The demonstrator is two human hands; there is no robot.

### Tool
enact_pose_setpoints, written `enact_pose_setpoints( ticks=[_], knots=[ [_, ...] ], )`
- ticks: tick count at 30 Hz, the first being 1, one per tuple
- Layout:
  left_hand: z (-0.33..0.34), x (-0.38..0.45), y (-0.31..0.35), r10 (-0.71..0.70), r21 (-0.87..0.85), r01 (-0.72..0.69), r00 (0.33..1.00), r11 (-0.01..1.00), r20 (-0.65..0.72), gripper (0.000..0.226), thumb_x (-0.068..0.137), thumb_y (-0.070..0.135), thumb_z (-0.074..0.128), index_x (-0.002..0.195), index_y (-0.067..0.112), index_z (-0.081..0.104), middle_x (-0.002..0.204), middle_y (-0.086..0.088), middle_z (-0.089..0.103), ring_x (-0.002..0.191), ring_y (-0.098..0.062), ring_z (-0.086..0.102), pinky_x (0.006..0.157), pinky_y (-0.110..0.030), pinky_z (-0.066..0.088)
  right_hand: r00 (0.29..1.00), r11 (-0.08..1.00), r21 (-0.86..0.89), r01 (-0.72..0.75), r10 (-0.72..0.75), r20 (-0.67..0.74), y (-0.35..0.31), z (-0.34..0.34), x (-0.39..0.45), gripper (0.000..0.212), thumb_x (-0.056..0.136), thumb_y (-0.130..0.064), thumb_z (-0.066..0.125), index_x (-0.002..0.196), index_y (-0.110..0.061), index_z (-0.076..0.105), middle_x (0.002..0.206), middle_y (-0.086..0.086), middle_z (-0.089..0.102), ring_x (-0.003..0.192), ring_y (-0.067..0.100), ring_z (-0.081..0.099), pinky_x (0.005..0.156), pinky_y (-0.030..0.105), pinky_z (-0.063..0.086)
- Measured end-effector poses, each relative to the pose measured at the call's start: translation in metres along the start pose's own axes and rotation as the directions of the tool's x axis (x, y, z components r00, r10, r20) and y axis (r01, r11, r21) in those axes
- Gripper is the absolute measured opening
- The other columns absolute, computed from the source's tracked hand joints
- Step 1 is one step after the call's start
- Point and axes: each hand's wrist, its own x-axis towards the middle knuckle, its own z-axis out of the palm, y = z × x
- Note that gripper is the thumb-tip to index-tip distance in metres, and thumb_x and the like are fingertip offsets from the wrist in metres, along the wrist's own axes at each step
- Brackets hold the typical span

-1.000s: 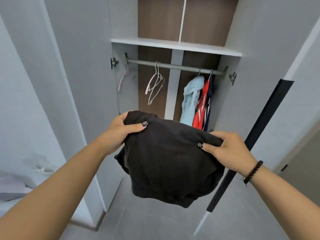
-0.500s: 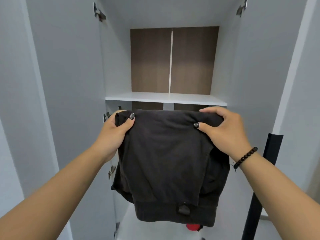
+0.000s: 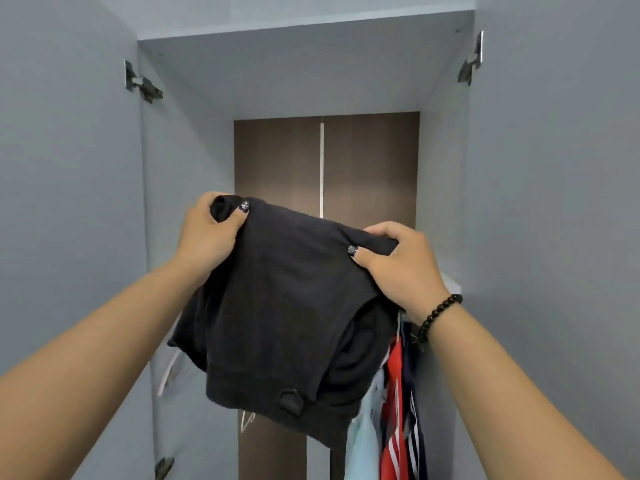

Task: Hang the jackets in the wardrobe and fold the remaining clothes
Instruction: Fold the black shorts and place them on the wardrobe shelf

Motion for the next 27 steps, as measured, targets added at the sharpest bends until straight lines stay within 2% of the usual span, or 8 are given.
enact_pose_setpoints(
  ticks=[2, 4, 10, 13, 17, 19, 22, 27],
  knots=[
    [0.01, 0.037, -0.003, 0.048, 0.078, -0.046, 0.999, 0.996, -0.021, 0.023, 0.088, 0.033, 0.068, 0.106, 0.02, 0.064, 0.103, 0.004, 0.067, 0.099, -0.019, 0.062, 0.089, -0.033, 0.049, 0.999, 1.0, 0.0, -0.01, 0.01, 0.035, 0.008, 0.015, 0.018, 0.018, 0.073, -0.023, 0.08, 0.083, -0.024, 0.066, 0.082, -0.013, 0.067, 0.079, 0.006, 0.063, 0.066, 0.021, 0.051],
    [0.025, 0.073, -0.004, 0.114, 0.182, -0.111, 0.993, 0.977, -0.007, 0.018, 0.087, 0.03, 0.069, 0.101, 0.02, 0.064, 0.098, 0.002, 0.066, 0.096, -0.022, 0.062, 0.086, -0.031, 0.047, 0.998, 1.0, -0.014, -0.008, 0.009, 0.068, 0.018, 0.032, 0.036, 0.022, 0.073, -0.026, 0.08, 0.086, -0.021, 0.062, 0.084, -0.011, 0.065, 0.078, 0.007, 0.061, 0.063, 0.021, 0.048],
    [0.104, 0.162, -0.014, 0.266, 0.418, -0.34, 0.937, 0.843, 0.227, 0.018, 0.087, 0.026, 0.068, 0.102, 0.017, 0.064, 0.105, -0.005, 0.067, 0.102, -0.028, 0.058, 0.083, -0.033, 0.044, 0.993, 0.995, -0.071, -0.075, 0.082, 0.09, 0.069, 0.07, 0.085, 0.027, 0.083, -0.031, 0.07, 0.095, -0.023, 0.047, 0.087, -0.011, 0.055, 0.073, 0.003, 0.054, 0.049, 0.012, 0.038],
    [0.162, 0.185, -0.028, 0.265, 0.39, -0.38, 0.911, 0.838, 0.317, 0.023, 0.087, 0.031, 0.068, 0.104, 0.016, 0.064, 0.108, -0.006, 0.067, 0.105, -0.03, 0.058, 0.09, -0.038, 0.047, 0.989, 0.984, -0.122, -0.129, 0.138, 0.062, 0.103, 0.068, 0.109, 0.027, 0.086, -0.029, 0.067, 0.097, -0.026, 0.043, 0.088, -0.013, 0.054, 0.073, 0.001, 0.055, 0.042, 0.005, 0.036],
    [0.245, 0.19, -0.055, 0.233, 0.338, -0.406, 0.862, 0.849, 0.451, 0.025, 0.088, 0.035, 0.067, 0.104, 0.016, 0.063, 0.112, -0.006, 0.065, 0.106, -0.031, 0.057, 0.093, -0.042, 0.048, 0.972, 0.939, -0.26, -0.226, 0.234, -0.003, 0.148, 0.04, 0.13, 0.029, 0.085, -0.023, 0.067, 0.103, -0.026, 0.044, 0.087, -0.012, 0.055, 0.072, -0.001, 0.053, 0.043, 0.004, 0.036],
    [0.285, 0.185, -0.065, 0.23, 0.291, -0.414, 0.832, 0.862, 0.505, 0.023, 0.088, 0.034, 0.068, 0.103, 0.017, 0.065, 0.111, -0.007, 0.066, 0.106, -0.03, 0.058, 0.092, -0.04, 0.048, 0.956, 0.906, -0.305, -0.293, 0.282, -0.081, 0.168, 0.021, 0.133, 0.025, 0.084, -0.022, 0.067, 0.095, -0.028, 0.045, 0.083, -0.009, 0.056, 0.068, 0.0, 0.053, 0.042, 0.004, 0.035],
    [0.335, 0.174, -0.067, 0.255, 0.199, -0.425, 0.79, 0.883, 0.557, 0.02, 0.085, 0.032, 0.071, 0.099, 0.018, 0.067, 0.105, -0.006, 0.068, 0.1, -0.028, 0.06, 0.089, -0.039, 0.049, 0.935, 0.847, -0.398, -0.352, 0.301, -0.187, 0.189, -0.005, 0.134, 0.026, 0.083, -0.022, 0.066, 0.085, -0.028, 0.041, 0.079, -0.008, 0.056, 0.067, 0.003, 0.052, 0.043, 0.012, 0.035],
    [0.39, 0.153, -0.055, 0.287, 0.107, -0.44, 0.73, 0.891, 0.62, 0.025, 0.087, 0.031, 0.068, 0.107, 0.018, 0.066, 0.111, -0.007, 0.067, 0.106, -0.03, 0.059, 0.091, -0.042, 0.049, 0.902, 0.78, -0.462, -0.423, 0.311, -0.3, 0.2, -0.032, 0.134, 0.025, 0.081, -0.018, 0.063, 0.095, -0.018, 0.043, 0.081, -0.001, 0.057, 0.069, 0.011, 0.055, 0.048, 0.022, 0.036]
  ],
)
